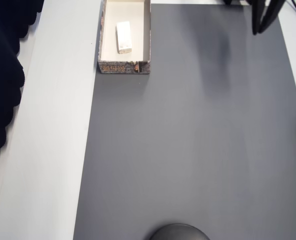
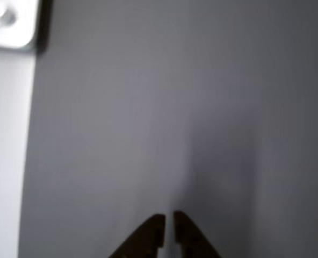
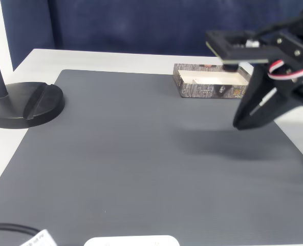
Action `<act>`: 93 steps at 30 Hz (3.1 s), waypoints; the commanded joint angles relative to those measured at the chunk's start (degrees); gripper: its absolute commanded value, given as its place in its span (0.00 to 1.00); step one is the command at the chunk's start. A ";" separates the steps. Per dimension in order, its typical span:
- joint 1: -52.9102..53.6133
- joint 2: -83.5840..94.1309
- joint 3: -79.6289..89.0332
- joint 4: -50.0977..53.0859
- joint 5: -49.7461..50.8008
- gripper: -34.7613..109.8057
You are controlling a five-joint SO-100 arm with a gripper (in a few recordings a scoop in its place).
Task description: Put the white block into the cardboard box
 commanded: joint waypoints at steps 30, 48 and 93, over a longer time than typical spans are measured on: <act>-2.20 47.81 35.77 -0.62 -14.15 0.23; 0.26 47.81 37.88 2.02 -12.83 0.23; -4.13 47.81 37.88 2.11 -13.27 0.23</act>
